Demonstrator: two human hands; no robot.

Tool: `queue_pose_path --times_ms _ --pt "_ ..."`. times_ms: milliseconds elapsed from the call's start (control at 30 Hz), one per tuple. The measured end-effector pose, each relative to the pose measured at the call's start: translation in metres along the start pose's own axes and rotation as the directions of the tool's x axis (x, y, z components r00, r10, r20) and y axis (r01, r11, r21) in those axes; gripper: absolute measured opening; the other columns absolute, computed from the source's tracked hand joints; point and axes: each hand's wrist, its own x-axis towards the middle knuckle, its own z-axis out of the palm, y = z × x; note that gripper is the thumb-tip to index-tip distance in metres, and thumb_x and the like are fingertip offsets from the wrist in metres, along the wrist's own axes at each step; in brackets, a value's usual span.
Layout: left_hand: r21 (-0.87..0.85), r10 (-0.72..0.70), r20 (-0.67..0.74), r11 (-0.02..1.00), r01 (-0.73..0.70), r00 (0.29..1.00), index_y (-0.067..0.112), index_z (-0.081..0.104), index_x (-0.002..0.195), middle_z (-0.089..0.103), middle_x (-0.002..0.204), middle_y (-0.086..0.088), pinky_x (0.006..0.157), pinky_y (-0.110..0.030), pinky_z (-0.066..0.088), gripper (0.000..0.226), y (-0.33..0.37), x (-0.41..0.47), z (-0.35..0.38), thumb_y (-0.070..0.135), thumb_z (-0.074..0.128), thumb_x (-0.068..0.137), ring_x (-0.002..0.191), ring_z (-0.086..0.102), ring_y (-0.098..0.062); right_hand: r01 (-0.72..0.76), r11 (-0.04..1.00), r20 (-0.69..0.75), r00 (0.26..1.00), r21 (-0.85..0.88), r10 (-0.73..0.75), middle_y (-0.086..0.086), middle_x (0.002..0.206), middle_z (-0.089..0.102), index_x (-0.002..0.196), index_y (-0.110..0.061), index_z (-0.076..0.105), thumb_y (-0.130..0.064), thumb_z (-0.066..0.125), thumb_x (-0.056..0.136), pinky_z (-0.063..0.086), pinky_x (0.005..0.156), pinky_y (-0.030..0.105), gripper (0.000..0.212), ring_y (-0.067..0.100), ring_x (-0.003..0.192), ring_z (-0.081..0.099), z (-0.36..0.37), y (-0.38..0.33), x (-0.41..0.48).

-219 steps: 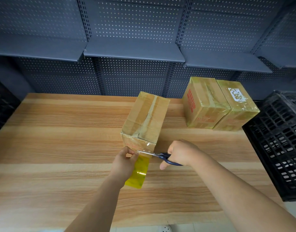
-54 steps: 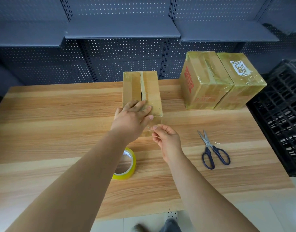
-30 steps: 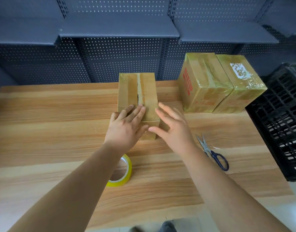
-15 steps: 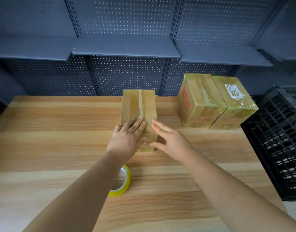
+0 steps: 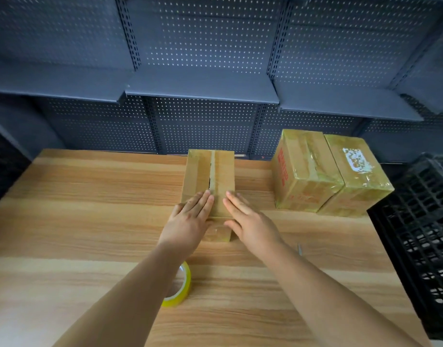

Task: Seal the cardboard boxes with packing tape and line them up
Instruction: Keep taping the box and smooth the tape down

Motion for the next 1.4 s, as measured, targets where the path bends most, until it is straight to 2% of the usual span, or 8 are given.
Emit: queue_pose_path --times_ms 167,433,533,700,833,1100,1300,1400 --pt "0.056 0.01 0.03 0.998 -0.011 0.999 0.012 0.065 0.127 0.059 0.136 -0.003 0.087 -0.034 0.053 0.054 0.004 0.001 0.0 0.037 0.039 0.087 0.121 0.06 -0.019 0.06 0.995 -0.122 0.99 -0.08 -0.069 0.002 0.134 0.062 0.12 -0.011 0.07 -0.022 0.09 0.067 0.061 0.077 0.035 0.058 0.02 0.119 0.062 0.019 0.005 0.002" --pt "0.008 -0.088 -0.021 0.996 0.088 0.996 0.019 0.057 0.136 0.054 0.141 -0.01 0.108 -0.038 0.024 0.066 0.017 -0.001 -0.003 0.018 0.079 0.074 0.13 0.052 -0.028 0.059 0.998 -0.205 0.977 -0.019 -0.062 -0.007 0.131 0.064 0.119 -0.019 0.072 -0.007 0.091 0.058 0.055 0.077 0.019 0.064 0.005 0.108 0.066 0.02 0.004 -0.012" --pt "0.026 -0.064 -0.004 0.998 0.064 0.998 0.022 0.062 0.13 0.059 0.137 -0.006 0.107 -0.035 0.023 0.046 0.013 0.001 -0.003 0.038 0.055 0.088 0.127 0.055 -0.025 0.035 0.998 -0.214 0.977 0.048 -0.024 -0.006 0.126 0.067 0.113 -0.017 0.075 -0.006 0.093 0.057 0.052 0.083 0.015 0.06 0.003 0.102 0.068 0.018 0.003 -0.006" --pt "0.022 -0.096 -0.01 0.995 0.096 0.995 0.027 0.047 0.144 0.043 0.151 -0.002 0.112 -0.034 0.032 0.056 0.014 0.003 -0.002 0.042 0.021 0.096 0.14 0.04 -0.021 -0.094 0.984 -0.007 0.995 0.151 0.096 -0.026 0.153 0.031 0.143 -0.027 0.05 -0.023 0.056 0.099 0.048 0.1 0.025 0.044 0.009 0.121 0.058 0.005 0.004 -0.005" --pt "0.042 -0.057 0.028 0.998 0.056 0.998 0.031 -0.006 0.155 -0.01 0.162 0.008 0.119 -0.03 -0.002 0.063 0.007 0.004 0.003 0.028 0.032 0.105 0.15 -0.005 -0.014 -0.207 0.954 -0.001 0.977 0.218 0.212 -0.037 0.153 0.005 0.151 -0.03 0.034 0.002 0.045 0.097 0.049 0.097 0.025 0.064 0.008 0.118 0.059 0.022 -0.007 -0.013" --pt "-0.067 -0.105 -0.044 0.993 0.102 0.994 0.025 0.016 0.155 0.011 0.163 0.007 0.12 -0.034 0.009 0.061 0.015 0.001 -0.003 0.035 0.043 0.102 0.151 0.007 -0.015 -0.217 0.898 -0.215 0.924 0.382 0.315 0.006 0.135 0.06 0.138 -0.019 0.056 -0.001 0.061 0.093 0.032 0.091 0.001 0.049 0.014 0.104 0.068 0.026 -0.019 -0.017" --pt "0.009 -0.136 0.026 0.991 0.135 0.99 0.03 0.003 0.156 0.0 0.163 0.011 0.121 -0.042 0.004 0.061 0.016 0.002 -0.009 0.038 0.034 0.104 0.151 -0.005 -0.02 -0.303 0.894 -0.133 0.923 0.329 0.361 0.008 0.103 0.072 0.147 -0.034 0.039 -0.006 0.056 0.095 0.052 0.084 0.028 0.061 0.022 0.094 0.068 0.033 -0.016 -0.02" --pt "0.014 -0.13 0.052 0.991 0.13 0.99 0.031 -0.002 0.155 -0.004 0.163 0.012 0.121 -0.038 0.001 0.07 0.013 0.0 -0.011 0.032 0.042 0.102 0.151 -0.008 -0.019 -0.232 0.925 -0.221 0.927 0.301 0.304 0.008 0.087 0.072 0.138 -0.028 0.054 -0.004 0.067 0.089 0.056 0.074 0.038 0.056 0.023 0.077 0.067 0.026 -0.013 -0.018"
